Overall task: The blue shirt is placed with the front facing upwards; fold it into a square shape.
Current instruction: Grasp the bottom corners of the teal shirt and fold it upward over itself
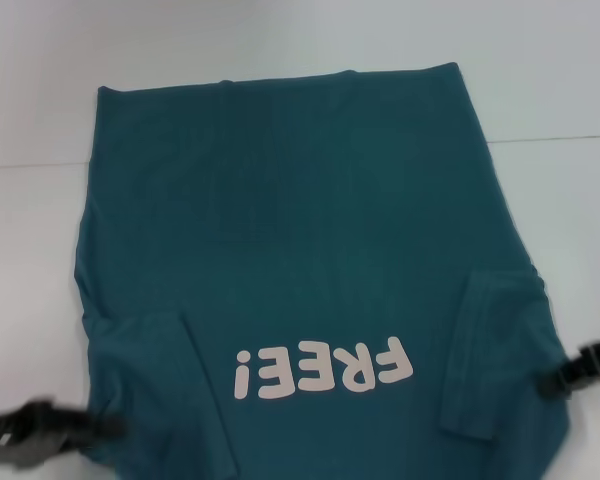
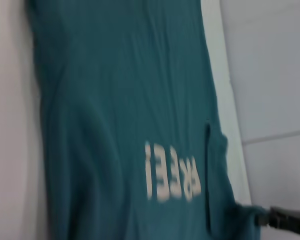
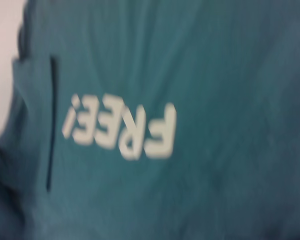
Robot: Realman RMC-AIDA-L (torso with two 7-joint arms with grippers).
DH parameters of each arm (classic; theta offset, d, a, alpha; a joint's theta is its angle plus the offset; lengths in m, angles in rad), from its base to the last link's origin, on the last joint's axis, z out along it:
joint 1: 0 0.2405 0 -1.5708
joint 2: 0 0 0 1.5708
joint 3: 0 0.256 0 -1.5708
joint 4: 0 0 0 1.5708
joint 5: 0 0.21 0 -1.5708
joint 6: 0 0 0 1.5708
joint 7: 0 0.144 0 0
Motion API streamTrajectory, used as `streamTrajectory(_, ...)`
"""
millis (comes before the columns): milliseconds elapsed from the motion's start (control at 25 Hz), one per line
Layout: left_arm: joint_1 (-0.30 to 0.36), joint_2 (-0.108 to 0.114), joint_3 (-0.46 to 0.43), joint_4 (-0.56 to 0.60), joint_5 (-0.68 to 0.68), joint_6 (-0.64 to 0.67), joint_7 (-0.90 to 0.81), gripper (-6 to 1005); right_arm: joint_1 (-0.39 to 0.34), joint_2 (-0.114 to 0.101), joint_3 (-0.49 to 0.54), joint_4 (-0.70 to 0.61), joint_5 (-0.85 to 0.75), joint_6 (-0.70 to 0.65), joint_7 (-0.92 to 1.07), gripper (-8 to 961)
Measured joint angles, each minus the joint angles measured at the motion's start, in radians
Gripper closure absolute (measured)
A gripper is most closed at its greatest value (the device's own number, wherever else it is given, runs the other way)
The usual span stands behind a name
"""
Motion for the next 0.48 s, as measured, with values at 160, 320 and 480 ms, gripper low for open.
streamTrajectory(160, -0.081, 0.002, -0.002, -0.033, -0.005, -0.096, -0.045, 974, 0.025, 0.007, 0.010, 0.027, 0.050, 0.066, 0.016, 907)
streamTrajectory(320, -0.132, 0.002, -0.019, -0.034, -0.023, -0.149, -0.065, 974, 0.032, 0.007, 0.042, 0.034, 0.080, 0.120, 0.038, 907)
streamTrajectory(480, -0.171, 0.013, -0.037, -0.031, -0.028, -0.195, -0.094, 973, 0.033, -0.007, 0.089, 0.028, 0.109, 0.135, 0.047, 906)
